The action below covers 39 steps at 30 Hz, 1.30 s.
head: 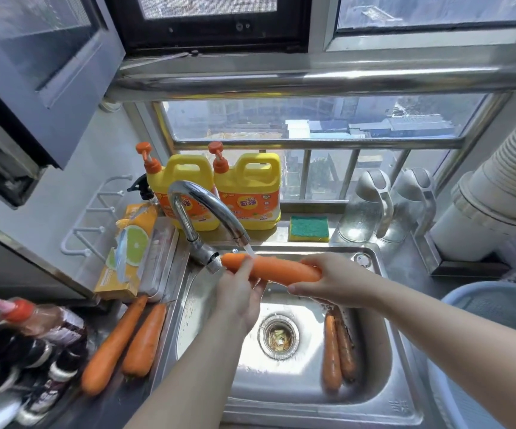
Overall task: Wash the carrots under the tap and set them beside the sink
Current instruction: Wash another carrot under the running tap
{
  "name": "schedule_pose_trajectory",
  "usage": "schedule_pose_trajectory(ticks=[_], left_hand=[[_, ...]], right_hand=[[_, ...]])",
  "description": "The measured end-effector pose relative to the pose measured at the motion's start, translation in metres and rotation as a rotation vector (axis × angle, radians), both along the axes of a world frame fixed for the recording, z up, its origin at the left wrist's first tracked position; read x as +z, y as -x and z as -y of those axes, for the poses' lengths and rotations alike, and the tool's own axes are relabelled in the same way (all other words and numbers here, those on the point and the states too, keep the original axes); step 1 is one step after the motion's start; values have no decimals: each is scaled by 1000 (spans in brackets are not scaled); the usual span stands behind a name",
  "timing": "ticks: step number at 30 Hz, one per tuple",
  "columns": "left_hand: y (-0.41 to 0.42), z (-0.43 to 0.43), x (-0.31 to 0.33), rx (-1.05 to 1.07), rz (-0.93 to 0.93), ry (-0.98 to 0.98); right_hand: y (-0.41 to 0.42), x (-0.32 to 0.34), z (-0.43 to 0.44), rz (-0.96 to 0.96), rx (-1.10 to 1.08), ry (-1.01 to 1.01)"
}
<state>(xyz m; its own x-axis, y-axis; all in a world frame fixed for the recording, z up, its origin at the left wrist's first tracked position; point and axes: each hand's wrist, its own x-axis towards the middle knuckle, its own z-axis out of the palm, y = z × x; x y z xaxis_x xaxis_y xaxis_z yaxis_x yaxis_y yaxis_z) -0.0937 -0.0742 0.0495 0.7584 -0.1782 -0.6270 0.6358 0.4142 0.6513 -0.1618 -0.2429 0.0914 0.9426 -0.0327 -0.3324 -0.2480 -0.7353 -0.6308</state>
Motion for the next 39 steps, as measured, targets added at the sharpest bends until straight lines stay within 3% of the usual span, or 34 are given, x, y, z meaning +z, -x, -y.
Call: schedule_pose_trajectory(ticks=[6,10,16,23,28,33,39], left_hand=[[8,-11,0,-106,103,-18],[0,-8,2,-51,80,-78],[2,-10,0,-163,120,-19],[-5,-16,-4,-84,182,-82],[-2,-21,-4,-198,258,-30],[-5,-19,-6,-126,229,-91],[-4,-15,-6,-206,265,-27]], right_hand=[[5,-11,1,-32,-42,-123],[2,-11,-8,-13,-45,-94],[1,-14,-4,-23,-63,-80],[0,-3,-16,-78,-57,-302],[-3,-1,-16,-94,-87,-303],[-4,-2,-21,-114,-96,-342],[-3,-2,-10,-108,-107,-322]])
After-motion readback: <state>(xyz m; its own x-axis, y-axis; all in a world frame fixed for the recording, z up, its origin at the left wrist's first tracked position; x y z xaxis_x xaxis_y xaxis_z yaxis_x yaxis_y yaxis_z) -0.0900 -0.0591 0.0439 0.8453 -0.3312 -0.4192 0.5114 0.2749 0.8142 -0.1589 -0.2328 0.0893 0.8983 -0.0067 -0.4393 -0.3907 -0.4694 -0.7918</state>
